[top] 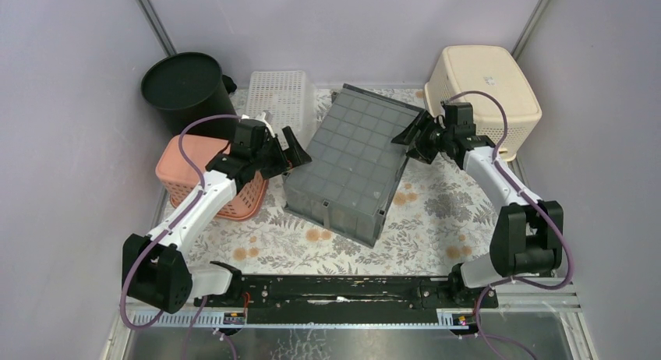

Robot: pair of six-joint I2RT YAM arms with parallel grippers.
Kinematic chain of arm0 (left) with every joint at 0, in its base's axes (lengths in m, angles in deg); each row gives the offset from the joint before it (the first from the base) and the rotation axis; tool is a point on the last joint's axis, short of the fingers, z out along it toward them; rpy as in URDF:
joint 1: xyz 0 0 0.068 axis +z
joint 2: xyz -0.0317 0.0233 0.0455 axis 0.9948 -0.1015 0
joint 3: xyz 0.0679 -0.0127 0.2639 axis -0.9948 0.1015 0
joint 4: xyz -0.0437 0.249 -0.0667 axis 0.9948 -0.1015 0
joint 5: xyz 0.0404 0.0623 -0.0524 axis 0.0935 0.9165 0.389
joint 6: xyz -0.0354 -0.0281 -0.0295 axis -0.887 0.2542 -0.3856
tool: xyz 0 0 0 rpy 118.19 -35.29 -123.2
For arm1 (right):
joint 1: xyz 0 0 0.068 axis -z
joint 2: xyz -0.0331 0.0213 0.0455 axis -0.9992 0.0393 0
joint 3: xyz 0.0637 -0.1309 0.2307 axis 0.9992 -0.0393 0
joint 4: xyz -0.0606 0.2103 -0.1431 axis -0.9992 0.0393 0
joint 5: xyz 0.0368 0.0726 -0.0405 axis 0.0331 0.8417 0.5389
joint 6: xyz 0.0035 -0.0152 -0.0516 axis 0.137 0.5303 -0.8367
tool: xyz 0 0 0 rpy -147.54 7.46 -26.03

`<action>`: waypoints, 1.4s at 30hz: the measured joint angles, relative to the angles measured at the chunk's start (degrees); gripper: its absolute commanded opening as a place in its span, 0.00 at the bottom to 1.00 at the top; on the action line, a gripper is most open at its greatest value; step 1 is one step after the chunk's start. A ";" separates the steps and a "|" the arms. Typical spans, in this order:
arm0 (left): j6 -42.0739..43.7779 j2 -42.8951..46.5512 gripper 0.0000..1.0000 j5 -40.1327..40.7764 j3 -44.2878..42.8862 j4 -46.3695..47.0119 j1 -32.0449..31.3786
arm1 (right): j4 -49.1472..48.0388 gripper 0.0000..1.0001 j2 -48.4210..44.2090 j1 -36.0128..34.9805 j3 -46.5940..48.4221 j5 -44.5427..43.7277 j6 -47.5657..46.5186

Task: Turn the large container upside down
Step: Move the container to the center of the board.

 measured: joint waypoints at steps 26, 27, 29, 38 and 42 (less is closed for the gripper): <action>-2.29 -12.68 1.00 -0.85 -4.74 6.84 -6.78 | -5.57 0.72 19.08 1.57 18.67 1.29 3.34; -2.29 -13.55 1.00 -0.90 -5.60 6.80 -6.75 | -5.62 0.72 19.61 1.70 19.30 1.40 3.41; -2.27 -14.84 1.00 -0.90 -6.88 6.82 -6.75 | -5.70 0.72 20.57 1.97 20.33 1.53 3.61; -1.90 -20.87 1.00 -1.42 -12.92 6.75 -6.73 | -6.62 0.72 22.25 3.32 22.80 1.64 4.59; -1.36 -26.14 1.00 -1.90 -18.47 6.86 -6.73 | -7.43 0.72 23.15 4.00 24.70 2.12 5.44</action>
